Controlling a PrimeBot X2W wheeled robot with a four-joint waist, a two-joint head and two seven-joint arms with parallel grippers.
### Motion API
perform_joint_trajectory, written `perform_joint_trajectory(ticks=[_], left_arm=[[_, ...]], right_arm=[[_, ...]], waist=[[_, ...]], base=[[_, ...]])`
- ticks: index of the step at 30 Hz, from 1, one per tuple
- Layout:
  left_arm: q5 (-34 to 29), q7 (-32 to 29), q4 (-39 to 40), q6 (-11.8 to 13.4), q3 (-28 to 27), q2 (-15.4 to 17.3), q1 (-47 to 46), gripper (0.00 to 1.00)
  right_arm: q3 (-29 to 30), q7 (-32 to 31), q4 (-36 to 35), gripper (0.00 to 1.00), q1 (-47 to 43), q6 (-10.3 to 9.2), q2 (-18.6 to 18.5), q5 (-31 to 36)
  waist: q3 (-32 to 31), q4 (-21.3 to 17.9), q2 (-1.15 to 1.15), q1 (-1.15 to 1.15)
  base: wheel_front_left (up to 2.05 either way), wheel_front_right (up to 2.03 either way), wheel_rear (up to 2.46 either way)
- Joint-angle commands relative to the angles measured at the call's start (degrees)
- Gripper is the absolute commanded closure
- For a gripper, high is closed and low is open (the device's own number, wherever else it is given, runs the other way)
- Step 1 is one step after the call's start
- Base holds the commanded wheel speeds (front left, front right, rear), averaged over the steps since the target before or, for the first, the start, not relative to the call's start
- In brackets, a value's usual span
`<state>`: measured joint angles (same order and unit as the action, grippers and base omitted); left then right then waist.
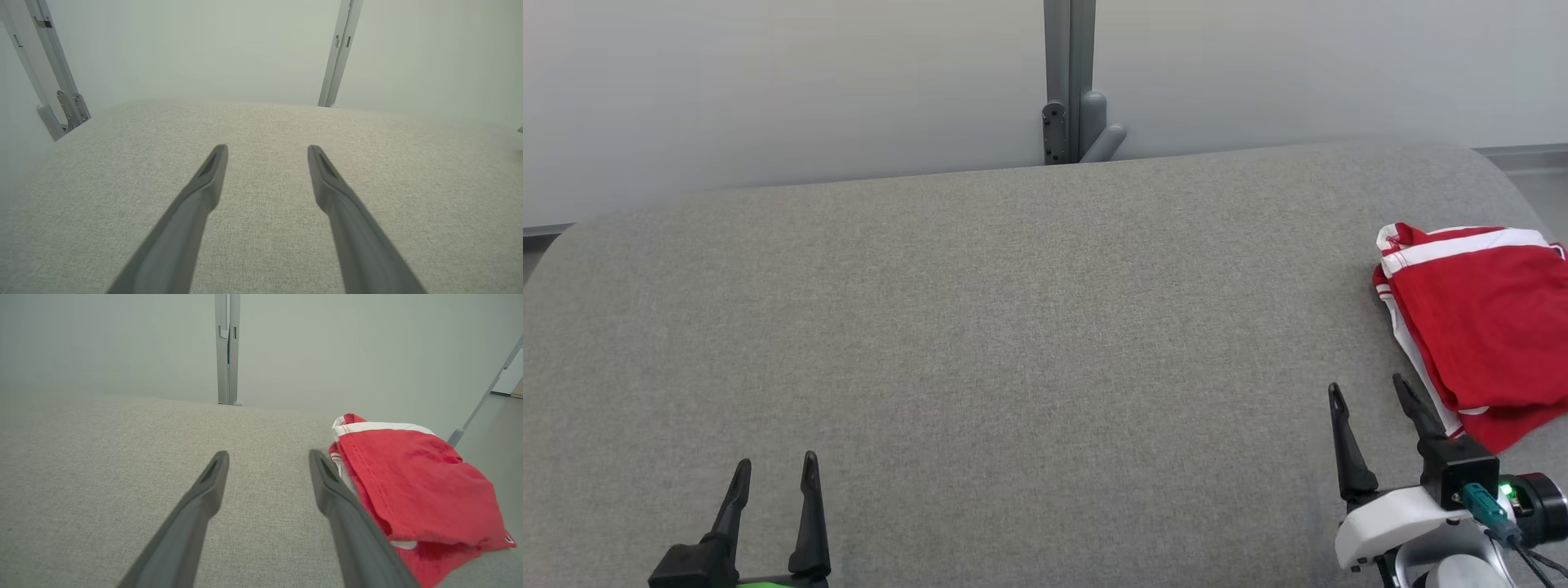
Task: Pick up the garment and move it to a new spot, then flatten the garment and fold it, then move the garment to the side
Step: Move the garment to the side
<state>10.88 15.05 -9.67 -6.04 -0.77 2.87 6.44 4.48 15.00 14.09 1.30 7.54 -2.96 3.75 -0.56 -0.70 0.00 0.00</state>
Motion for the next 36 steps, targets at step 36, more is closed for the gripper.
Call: perform_joint_trajectory(ticks=[36], left_arm=[[0.26,0.12,-2.69,-0.79,-1.71,0.07,-0.28,0.0]], right_arm=[[-0.7,0.22,3.19,0.0,1.95,-0.11,0.03,-1.26]], waist=[[-0.82,2.08,0.0,0.0]], base=[[0.0,0.0,0.0]])
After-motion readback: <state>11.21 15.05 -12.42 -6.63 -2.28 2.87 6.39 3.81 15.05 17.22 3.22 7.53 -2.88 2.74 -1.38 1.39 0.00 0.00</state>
